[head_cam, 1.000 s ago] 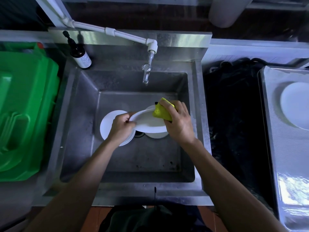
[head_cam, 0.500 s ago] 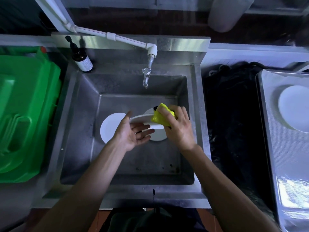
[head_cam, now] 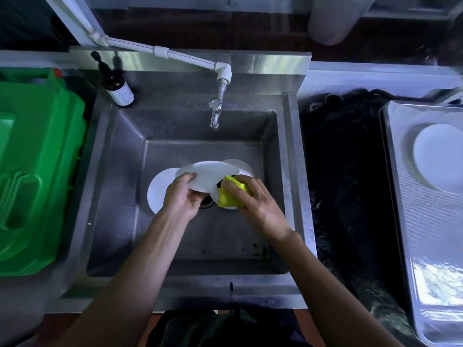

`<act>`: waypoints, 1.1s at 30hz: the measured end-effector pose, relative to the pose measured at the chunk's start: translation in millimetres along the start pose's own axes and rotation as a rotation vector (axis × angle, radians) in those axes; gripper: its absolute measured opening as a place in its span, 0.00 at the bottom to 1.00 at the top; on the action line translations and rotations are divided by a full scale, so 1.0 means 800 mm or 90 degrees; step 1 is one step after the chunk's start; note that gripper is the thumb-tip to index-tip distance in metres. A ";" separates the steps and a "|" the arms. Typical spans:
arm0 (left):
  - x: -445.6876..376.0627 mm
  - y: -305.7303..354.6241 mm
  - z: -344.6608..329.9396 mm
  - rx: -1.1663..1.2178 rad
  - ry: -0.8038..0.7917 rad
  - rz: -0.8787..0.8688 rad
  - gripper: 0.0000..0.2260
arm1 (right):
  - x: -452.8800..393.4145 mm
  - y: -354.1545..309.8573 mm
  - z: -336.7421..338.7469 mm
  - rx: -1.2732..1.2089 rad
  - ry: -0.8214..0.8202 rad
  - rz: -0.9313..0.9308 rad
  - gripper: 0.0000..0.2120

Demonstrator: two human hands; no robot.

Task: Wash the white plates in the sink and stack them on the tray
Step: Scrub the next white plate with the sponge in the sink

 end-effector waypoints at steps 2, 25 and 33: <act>-0.004 0.000 0.005 -0.022 0.001 -0.004 0.18 | 0.000 0.000 -0.009 -0.055 -0.020 -0.020 0.36; 0.018 -0.016 0.009 0.025 -0.077 0.004 0.18 | -0.015 -0.029 -0.034 -0.144 0.085 -0.247 0.23; 0.021 -0.013 0.008 0.013 -0.106 -0.028 0.18 | 0.002 -0.015 -0.035 -0.188 0.091 -0.310 0.23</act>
Point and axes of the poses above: each hand's wrist, its own x-axis away from the middle knuckle, its own z-axis out of the back of the hand, y = z × x, the point moved 9 cm from there along -x, towards the middle knuckle, and after that the axes turned 6 degrees about x, right-handed, at the moved point
